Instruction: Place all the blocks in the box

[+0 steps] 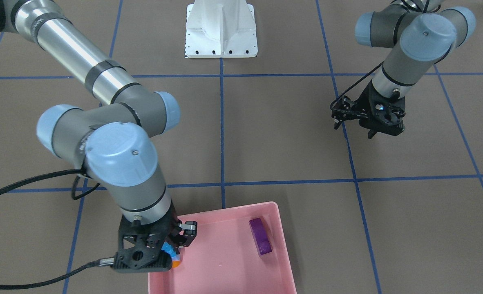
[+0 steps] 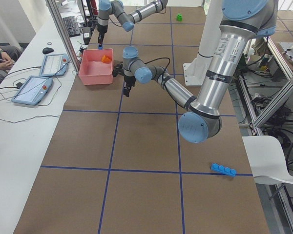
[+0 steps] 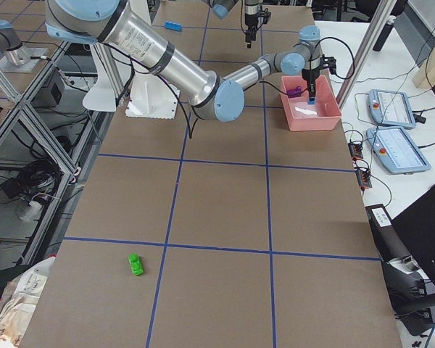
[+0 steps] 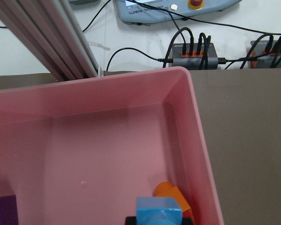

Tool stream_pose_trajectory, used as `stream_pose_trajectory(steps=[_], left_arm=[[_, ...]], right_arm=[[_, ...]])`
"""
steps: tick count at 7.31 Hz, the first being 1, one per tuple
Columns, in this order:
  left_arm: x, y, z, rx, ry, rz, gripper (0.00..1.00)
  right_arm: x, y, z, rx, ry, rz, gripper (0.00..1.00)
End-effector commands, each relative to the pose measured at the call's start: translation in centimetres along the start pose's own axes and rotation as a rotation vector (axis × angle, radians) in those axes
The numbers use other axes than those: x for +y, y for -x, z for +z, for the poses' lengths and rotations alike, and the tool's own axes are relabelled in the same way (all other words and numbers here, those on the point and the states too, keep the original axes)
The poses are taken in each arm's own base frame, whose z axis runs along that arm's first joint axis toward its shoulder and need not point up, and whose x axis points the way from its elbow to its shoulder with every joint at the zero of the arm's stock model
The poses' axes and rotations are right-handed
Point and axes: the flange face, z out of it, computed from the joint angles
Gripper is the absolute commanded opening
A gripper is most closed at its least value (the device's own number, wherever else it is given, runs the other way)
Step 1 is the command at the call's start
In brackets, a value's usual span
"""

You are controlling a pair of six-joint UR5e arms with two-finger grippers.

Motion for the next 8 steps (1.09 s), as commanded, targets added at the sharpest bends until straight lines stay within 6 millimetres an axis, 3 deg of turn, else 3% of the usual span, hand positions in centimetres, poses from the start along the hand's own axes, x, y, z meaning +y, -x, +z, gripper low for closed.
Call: stream_pose_trajectory(steps=[1,2,3,4,5,6,7,8], left_arm=[[0.0,0.1,-0.1,-0.001,-0.002,-0.001,1.00],[0.0,0.1,-0.1,-0.001,-0.002,-0.001,1.00],[-0.1,0.2,-0.1,-0.002,-0.003,-0.002,1.00],[0.0,0.2,-0.1,-0.002,-0.001,-0.003,1.00],[0.0,0.2,-0.1,-0.002,-0.001,-0.003,1.00],[0.0,0.4,-0.1,-0.003,-0.002,-0.005,1.00],[0.7,1.5,-0.3,-0.012,0.001,-0.014,1.00],[3.3,3.1,-0.5,-0.019,0.017,-0.015,1.00]], right_arm=[[2.6,3.5,2.1,0.016,0.012,-0.069,0.00],[2.8,3.9,2.1,0.012,0.022,-0.075,0.00],[2.7,4.5,2.4,0.015,0.034,-0.075,0.61],[3.0,4.8,2.6,0.015,0.039,-0.076,0.86],[3.2,4.8,2.6,0.006,0.052,-0.076,0.95],[2.8,4.8,1.9,-0.003,0.048,-0.069,0.98],[2.1,4.6,0.0,-0.042,0.061,-0.062,0.98],[1.7,3.4,-1.7,-0.063,0.109,-0.045,0.98]])
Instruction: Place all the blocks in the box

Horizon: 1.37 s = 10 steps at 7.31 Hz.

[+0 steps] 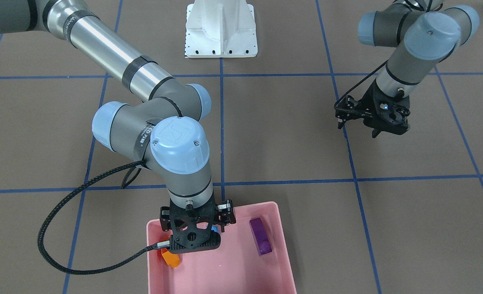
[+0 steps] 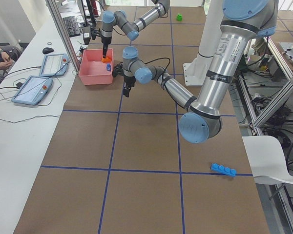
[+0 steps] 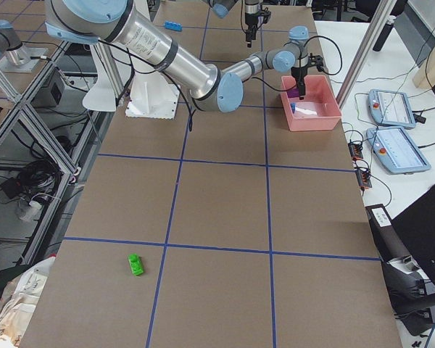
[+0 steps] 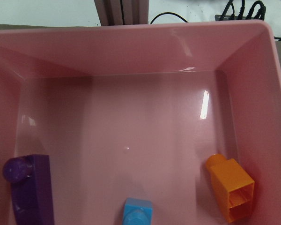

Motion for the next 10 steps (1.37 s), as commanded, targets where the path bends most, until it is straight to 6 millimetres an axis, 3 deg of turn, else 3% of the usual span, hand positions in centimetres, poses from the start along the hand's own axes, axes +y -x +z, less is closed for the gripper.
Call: stream_pose_trajectory(steps=[1,2,3,6,7,8,10], left_arm=[[5.4,3.6,-0.7,-0.023,0.031,0.021,1.00],[8.7,5.9,-1.0,-0.043,0.063,0.063,1.00],[12.1,8.8,-0.6,-0.070,0.110,0.106,1.00],[23.5,17.3,-0.3,-0.107,0.154,0.086,1.00],[28.6,20.2,-0.7,-0.105,0.176,0.081,1.00],[33.2,22.7,-1.4,-0.118,0.219,0.056,1.00],[38.3,26.7,-0.4,-0.132,0.307,0.010,1.00]], right_arm=[[0.2,-2.4,-4.8,-0.017,0.063,0.032,0.98],[2.1,-5.4,-6.0,-0.022,0.057,0.013,0.98],[4.0,-9.6,-6.4,-0.044,0.066,0.002,0.98],[10.0,-26.0,-10.3,-0.065,0.067,-0.048,0.99],[11.5,-28.7,-11.6,-0.061,0.078,-0.073,0.98],[12.9,-30.0,-12.4,-0.058,0.077,-0.077,0.98],[15.3,-33.2,-13.2,-0.046,0.075,-0.099,0.98]])
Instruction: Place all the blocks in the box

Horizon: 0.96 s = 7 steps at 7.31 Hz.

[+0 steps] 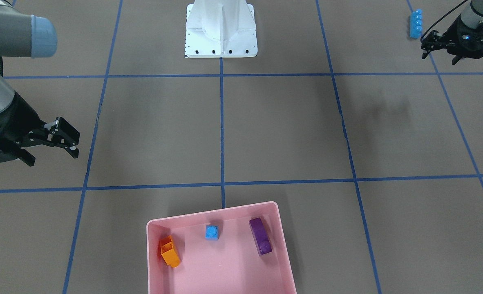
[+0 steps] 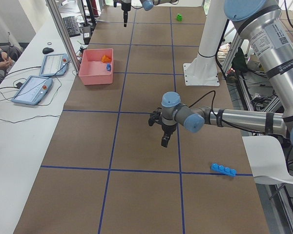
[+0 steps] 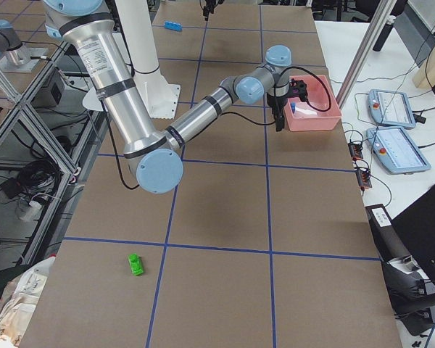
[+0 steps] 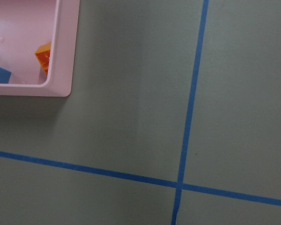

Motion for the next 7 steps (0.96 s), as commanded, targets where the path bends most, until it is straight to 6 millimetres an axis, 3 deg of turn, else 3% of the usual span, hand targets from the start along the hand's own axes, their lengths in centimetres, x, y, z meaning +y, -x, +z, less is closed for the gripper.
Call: stream_pose_trajectory(steps=[1,5,7], left_arm=[[5.4,3.1,1.8,0.002,0.065,-0.020,1.00],[7.7,2.7,5.6,0.048,0.224,0.079,1.00],[8.0,2.2,7.4,0.044,0.285,0.119,1.00]], right_arm=[[3.5,-3.4,-0.9,0.015,0.005,-0.038,0.98],[6.8,-7.0,0.1,0.045,0.045,-0.010,0.99],[7.3,-7.0,-0.4,0.043,0.041,-0.013,0.99]])
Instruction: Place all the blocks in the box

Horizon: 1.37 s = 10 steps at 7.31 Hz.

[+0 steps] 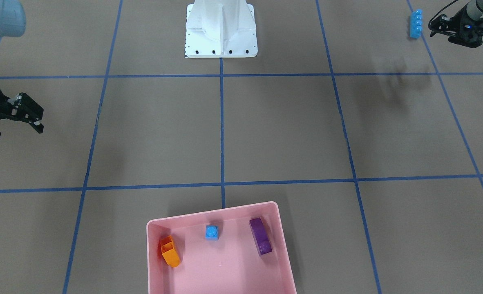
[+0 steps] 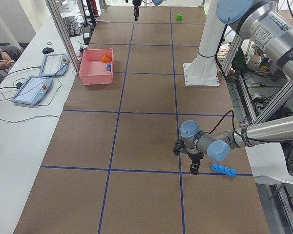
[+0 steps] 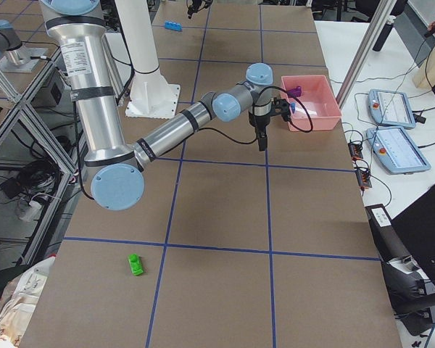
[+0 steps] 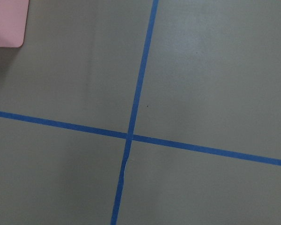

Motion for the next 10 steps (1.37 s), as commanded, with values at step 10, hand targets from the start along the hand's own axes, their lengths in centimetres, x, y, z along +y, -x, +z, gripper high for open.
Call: stream_pose_trajectory(steps=[10], left_arm=[[-0.6,-5.0,6.5,-0.013,0.232,0.029,1.00]], right_arm=[[1.0,-0.4,0.1,0.004,0.008,0.001,0.99]])
